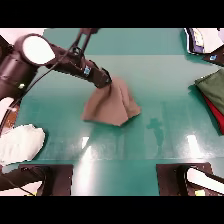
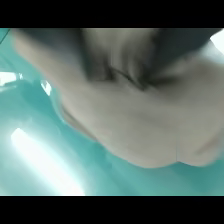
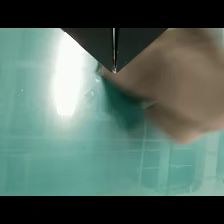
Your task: Fold the shirts.
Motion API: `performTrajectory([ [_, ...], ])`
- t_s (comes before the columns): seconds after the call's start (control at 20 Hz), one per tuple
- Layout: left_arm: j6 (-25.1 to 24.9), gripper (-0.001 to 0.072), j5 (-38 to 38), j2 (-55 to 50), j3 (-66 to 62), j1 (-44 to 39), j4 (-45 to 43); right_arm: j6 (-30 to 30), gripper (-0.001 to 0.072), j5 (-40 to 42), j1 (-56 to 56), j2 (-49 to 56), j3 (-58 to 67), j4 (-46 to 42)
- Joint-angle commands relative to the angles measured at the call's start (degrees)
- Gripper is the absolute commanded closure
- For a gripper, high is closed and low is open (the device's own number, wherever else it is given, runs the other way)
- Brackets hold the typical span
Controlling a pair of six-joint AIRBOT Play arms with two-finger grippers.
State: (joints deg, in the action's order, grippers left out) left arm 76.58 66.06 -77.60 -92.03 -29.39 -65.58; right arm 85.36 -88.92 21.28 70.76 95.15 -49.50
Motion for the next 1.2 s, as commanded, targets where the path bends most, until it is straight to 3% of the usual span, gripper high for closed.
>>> performTrajectory([
  [0.0,1.09,0.0059,6.32,-3.39,-0.11,3.98,-0.28,-0.48,0.0694,-0.02,0.02,0.0,-0.02,-0.02],
  [0.15,1.03,0.0059,17.27,-3.04,1.33,10.21,-0.09,-0.98,0.0694,0.0,0.02,0.0,-0.02,-0.04],
  [0.25,1.01,0.0059,17.81,-1.7,7.02,12.74,-0.02,-1.07,0.0695,0.02,0.0,0.0,-0.02,-0.04],
  [0.6,0.94,0.0057,4.28,0.22,32.46,13.05,2.86,-1.07,0.0695,0.02,0.02,0.0,-0.02,-0.04],
  [0.8,-1.33,0.0058,-2.1,0.15,39.36,12.94,8.79,-1.07,0.0695,0.02,0.02,0.0,-0.02,-0.04],
  [1.0,-1.55,0.006,-6.05,-0.5,41.68,9.38,8.68,-1.05,0.0695,0.0,0.0,0.0,-0.02,-0.04],
  [1.05,-1.38,0.0198,-7.26,-0.57,41.57,8.55,8.74,-1.07,0.0695,0.0,0.0,0.0,-0.04,-0.04],
  [1.1,-1.42,0.0543,-7.91,-0.55,41.33,8.44,9.35,-1.07,0.0695,-0.07,0.0,0.0,-0.04,-0.04],
  [1.15,-1.38,0.0675,-7.93,-0.55,40.74,8.63,9.86,-1.07,0.0694,-0.17,0.0,0.0,-0.04,-0.04],
])
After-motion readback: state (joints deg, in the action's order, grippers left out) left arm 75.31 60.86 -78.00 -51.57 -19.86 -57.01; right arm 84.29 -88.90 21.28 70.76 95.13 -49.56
